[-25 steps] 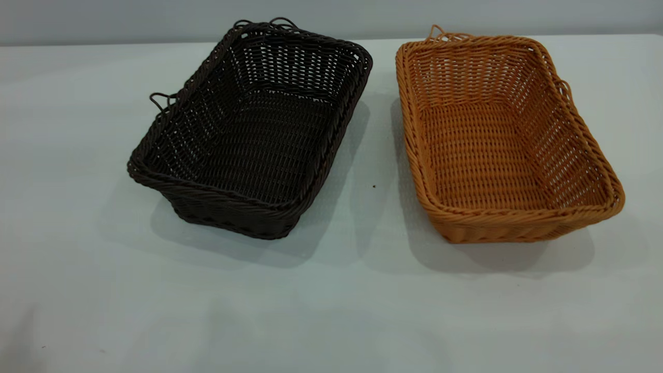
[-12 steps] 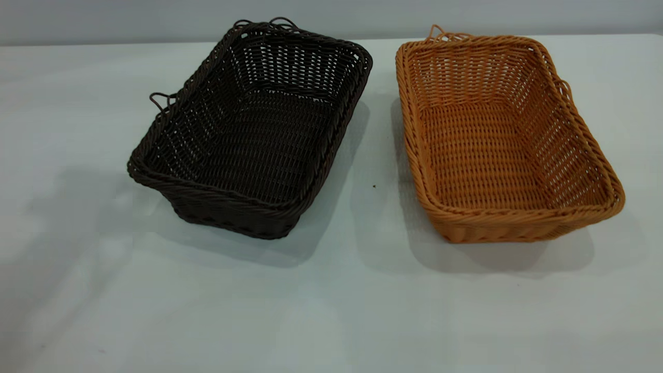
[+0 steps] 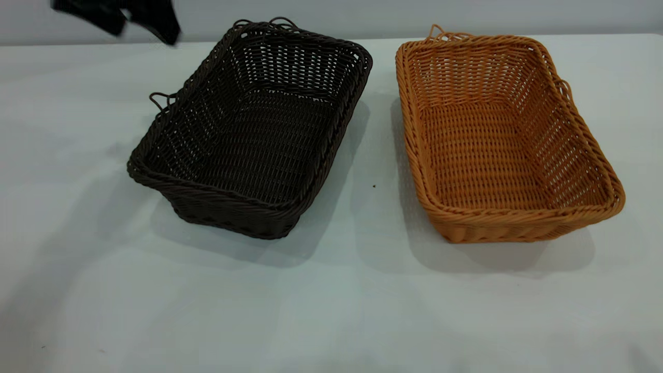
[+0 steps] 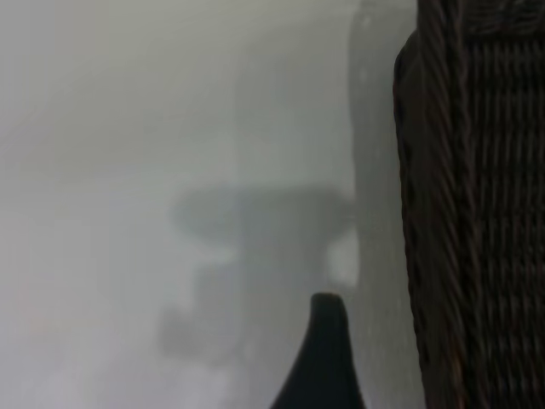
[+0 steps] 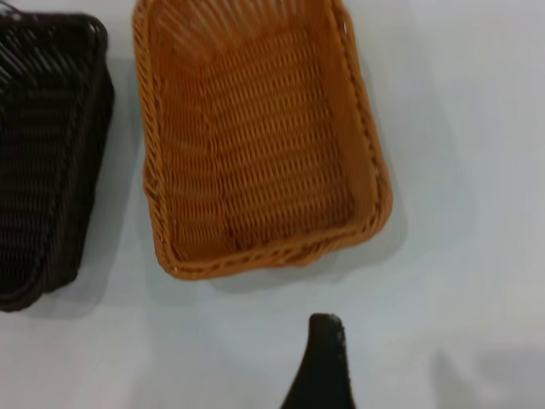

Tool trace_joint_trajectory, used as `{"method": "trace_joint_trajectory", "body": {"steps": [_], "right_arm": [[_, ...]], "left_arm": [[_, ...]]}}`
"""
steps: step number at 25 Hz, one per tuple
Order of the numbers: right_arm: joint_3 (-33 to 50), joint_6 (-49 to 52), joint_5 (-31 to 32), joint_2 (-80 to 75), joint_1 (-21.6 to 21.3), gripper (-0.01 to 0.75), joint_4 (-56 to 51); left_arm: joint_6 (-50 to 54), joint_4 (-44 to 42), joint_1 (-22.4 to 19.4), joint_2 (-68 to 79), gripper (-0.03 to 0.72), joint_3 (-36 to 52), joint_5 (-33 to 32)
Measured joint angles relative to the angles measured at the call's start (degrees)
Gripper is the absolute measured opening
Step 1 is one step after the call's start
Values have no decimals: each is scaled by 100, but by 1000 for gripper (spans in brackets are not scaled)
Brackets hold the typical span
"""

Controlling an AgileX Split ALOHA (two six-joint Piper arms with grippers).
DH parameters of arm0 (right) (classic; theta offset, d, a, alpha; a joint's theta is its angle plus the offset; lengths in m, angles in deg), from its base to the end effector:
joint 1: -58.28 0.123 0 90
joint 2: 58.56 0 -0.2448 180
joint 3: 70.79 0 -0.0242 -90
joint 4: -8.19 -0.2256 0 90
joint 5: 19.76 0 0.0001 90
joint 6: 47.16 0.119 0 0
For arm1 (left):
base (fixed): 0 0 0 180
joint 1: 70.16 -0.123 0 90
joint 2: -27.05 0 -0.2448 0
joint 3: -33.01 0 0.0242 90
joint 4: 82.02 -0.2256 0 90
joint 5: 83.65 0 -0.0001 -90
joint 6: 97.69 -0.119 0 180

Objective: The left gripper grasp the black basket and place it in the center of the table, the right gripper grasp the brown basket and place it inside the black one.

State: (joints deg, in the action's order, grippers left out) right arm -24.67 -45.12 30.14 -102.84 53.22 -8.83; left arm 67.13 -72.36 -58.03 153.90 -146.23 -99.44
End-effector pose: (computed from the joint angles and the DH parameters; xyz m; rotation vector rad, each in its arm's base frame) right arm 0.1283 0.0154 0.2289 0.2831 2.4091 0.3383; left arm 0.4011 -0.0918 0.1052 0.4101 2.4668 -0.1024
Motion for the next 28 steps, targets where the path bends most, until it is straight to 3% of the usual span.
{"method": "trace_joint_trajectory", "body": {"steps": [8,11,13,17,18,28], "right_arm": [[-68,-249,-169,-1614,0,565,-811],[-161,-524,-231,-2372,0,565,-1294],[-190,-804,-274,-2863,0,565,-1742],[-216,-1459,-359,-3953,0,565,-2931],[-231,-1608,-382,-4249,0,565,-3279],[-294,-2684,-531,-6939,0,565,-6415]], "left_arm": [[0,11,193,1330,580,-805,24],[0,18,237,1673,534,-1039,39],[0,23,237,1825,444,-1109,49],[8,48,237,1866,118,-1135,146],[36,89,237,1866,82,-1152,208],[-37,-12,0,898,79,-1158,25]]}}
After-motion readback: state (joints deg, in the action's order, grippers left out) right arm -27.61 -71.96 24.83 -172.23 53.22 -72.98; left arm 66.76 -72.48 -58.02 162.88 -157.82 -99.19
